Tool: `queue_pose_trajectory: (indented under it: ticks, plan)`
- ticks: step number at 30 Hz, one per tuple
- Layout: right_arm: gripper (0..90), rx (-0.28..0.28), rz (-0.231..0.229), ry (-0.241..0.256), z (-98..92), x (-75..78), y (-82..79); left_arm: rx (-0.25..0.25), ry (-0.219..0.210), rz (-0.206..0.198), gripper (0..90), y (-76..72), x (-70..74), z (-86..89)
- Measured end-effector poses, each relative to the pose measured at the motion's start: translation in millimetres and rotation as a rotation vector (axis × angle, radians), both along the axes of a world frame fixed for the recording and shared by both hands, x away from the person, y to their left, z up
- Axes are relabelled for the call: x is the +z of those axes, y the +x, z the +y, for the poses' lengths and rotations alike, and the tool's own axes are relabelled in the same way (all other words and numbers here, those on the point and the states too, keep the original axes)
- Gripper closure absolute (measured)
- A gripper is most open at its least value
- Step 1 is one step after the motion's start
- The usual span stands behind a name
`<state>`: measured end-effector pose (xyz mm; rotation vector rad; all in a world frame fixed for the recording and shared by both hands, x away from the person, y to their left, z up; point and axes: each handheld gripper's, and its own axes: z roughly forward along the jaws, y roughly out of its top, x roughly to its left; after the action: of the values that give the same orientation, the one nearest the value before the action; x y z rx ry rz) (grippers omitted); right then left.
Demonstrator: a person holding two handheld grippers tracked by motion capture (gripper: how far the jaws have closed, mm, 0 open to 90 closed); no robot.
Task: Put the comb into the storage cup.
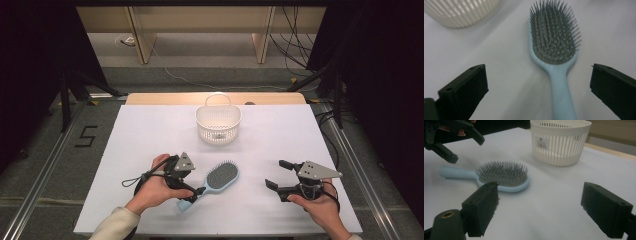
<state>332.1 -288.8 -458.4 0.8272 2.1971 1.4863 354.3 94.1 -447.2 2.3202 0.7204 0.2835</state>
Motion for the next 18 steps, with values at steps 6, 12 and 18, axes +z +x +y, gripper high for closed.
queue_pose_trajectory:
  ticks: [6,12,18]
  plan:
    - [15.7,-0.001,0.003,0.000,0.0,-0.4,0.2,-0.035,0.097,0.102,4.5,2.6,-5.5,-16.3]
    - [15.6,0.002,0.002,0.001,0.5,-0.6,0.4,-0.055,0.196,0.131,12.9,8.3,-10.9,-34.3]
    - [15.7,0.002,0.008,0.001,0.2,-1.5,0.8,-0.047,0.242,0.182,21.4,12.4,-13.9,-44.9]
